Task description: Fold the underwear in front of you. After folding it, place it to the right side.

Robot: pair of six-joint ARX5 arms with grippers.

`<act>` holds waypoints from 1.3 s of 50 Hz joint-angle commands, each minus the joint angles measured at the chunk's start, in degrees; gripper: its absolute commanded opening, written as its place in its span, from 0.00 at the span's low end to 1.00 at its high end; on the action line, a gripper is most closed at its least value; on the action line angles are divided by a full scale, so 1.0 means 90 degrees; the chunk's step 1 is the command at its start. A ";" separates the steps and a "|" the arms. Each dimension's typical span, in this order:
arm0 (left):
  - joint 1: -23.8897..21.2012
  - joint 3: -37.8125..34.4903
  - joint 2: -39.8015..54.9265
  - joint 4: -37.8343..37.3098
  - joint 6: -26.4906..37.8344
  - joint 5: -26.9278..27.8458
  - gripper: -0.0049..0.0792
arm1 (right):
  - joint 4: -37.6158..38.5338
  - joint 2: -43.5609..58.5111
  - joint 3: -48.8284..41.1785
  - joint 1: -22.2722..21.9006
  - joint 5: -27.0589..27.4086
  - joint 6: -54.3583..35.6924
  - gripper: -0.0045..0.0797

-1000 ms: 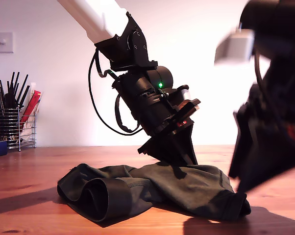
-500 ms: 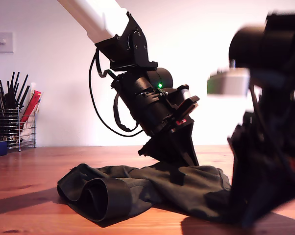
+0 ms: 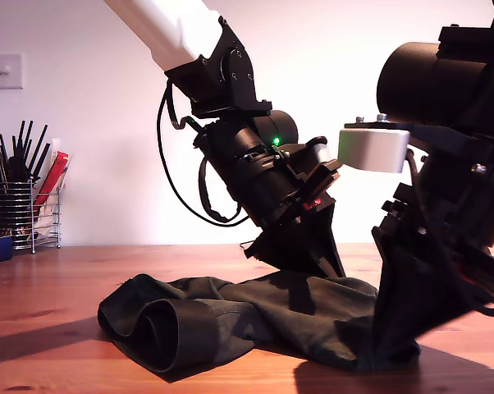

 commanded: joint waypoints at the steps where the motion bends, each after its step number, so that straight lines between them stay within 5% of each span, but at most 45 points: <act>1: 0.0070 0.0148 0.0080 0.0005 0.0049 -0.0107 0.17 | 0.0041 0.0078 0.0039 0.0068 0.0012 0.0029 0.04; 22: 0.0391 0.0697 -0.0073 -0.0192 0.0053 -0.1428 0.17 | -0.0444 0.0007 0.0969 0.0119 0.0345 0.0357 0.04; 40: 0.0561 0.0697 -0.0233 -0.1246 0.0333 -0.2990 0.17 | -0.0109 -0.0022 0.1868 0.0087 0.0770 0.0359 0.04; 65: 0.0561 0.0697 -0.1018 -0.1914 0.0330 -0.2968 0.17 | 0.1115 0.0182 0.2181 -0.0515 0.0998 0.0889 0.04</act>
